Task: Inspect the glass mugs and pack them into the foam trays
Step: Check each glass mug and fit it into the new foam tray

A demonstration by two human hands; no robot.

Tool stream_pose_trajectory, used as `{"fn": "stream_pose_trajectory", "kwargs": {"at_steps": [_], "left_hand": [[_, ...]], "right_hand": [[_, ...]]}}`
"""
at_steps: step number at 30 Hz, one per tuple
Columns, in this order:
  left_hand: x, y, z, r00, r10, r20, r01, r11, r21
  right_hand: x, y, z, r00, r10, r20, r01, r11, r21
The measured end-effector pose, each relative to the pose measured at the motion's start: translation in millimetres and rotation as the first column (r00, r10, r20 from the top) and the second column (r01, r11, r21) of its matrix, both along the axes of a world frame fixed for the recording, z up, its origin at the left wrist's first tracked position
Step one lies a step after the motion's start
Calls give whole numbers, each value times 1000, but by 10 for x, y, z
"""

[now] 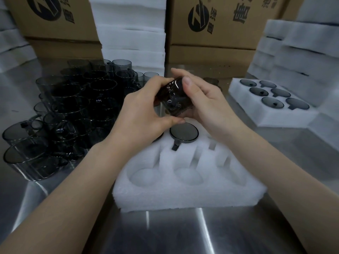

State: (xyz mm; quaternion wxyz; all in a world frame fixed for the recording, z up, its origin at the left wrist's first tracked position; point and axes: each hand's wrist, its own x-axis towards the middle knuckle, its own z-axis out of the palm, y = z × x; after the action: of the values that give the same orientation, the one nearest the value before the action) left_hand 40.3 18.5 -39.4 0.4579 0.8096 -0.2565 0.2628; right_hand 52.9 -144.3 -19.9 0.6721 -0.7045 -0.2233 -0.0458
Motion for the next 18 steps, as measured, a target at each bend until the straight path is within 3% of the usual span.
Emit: {"fn": "stream_pose_trajectory", "kwargs": {"at_steps": [9, 15, 18], "left_hand": [[-9, 13, -15, 998, -63, 7, 63, 998, 15], [-53, -1, 32, 997, -43, 70, 40, 998, 48], [-76, -6, 69, 999, -34, 13, 33, 995, 91]], "right_hand": [[-20, -40, 64, 987, 58, -149, -32, 985, 171], [14, -24, 59, 900, 321, -295, -243, 931, 273], [34, -38, 20, 938, 245, -245, -187, 953, 239]]}}
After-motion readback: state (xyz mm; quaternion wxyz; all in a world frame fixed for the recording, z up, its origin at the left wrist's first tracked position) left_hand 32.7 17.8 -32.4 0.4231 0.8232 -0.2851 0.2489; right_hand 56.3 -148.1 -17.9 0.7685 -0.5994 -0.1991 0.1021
